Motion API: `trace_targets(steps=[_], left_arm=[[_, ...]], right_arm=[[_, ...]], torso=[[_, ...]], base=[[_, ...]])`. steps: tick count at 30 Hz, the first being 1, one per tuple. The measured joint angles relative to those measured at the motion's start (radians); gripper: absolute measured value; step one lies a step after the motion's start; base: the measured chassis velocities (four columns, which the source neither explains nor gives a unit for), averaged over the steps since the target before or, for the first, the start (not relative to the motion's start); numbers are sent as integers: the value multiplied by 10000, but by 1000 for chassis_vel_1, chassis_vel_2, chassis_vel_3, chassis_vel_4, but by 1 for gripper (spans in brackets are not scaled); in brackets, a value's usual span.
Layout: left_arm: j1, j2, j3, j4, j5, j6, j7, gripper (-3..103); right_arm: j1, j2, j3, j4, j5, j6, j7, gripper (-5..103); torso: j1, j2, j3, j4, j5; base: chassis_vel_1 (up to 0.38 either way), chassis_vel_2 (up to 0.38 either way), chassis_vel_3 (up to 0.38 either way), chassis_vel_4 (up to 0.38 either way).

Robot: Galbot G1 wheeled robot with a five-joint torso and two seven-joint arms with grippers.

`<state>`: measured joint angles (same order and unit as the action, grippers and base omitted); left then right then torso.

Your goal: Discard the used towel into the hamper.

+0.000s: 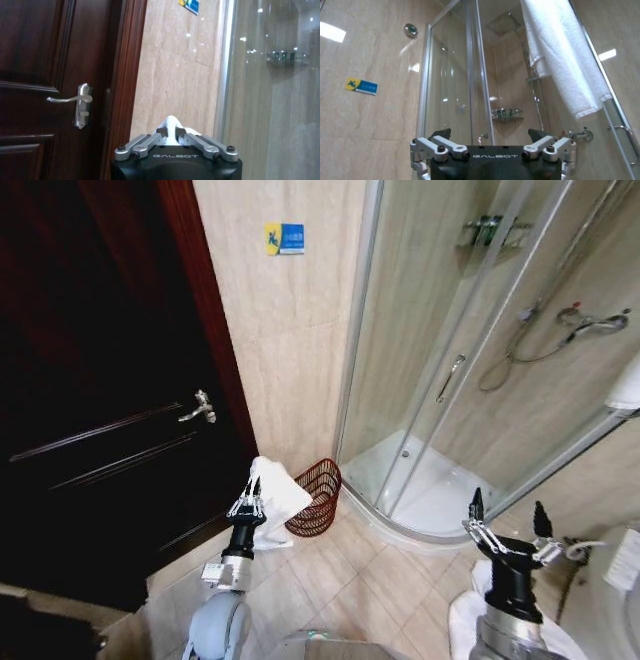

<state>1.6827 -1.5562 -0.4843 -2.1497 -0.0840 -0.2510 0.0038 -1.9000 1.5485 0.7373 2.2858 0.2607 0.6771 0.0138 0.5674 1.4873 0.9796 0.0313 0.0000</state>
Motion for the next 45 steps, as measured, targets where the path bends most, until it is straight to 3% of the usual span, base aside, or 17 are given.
trace_targets(steps=[19,26,35,45], left_arm=[[-42,-94,19,124,-47,10,-67,7],[-264,-44,283,443,-431,361,-244,7],[-1802,666,884,1458,-1427,1145,-353,7],[-3242,1218,1202,2619,-2377,1415,-339,7]], right_arm=[[117,-73,51,-228,46,119,-42,100],[123,-71,87,-327,-2,257,-154,100],[19,-279,144,-336,-382,193,-361,100],[-60,-185,74,-403,-774,258,-499,100]], torso=[[0,0,0,-2,3],[0,0,0,-3,3],[0,0,0,-6,0],[0,0,1,-2,0]], base=[[-88,-91,92,85],[-72,-75,62,50],[21,25,-20,-19],[0,0,0,0]])
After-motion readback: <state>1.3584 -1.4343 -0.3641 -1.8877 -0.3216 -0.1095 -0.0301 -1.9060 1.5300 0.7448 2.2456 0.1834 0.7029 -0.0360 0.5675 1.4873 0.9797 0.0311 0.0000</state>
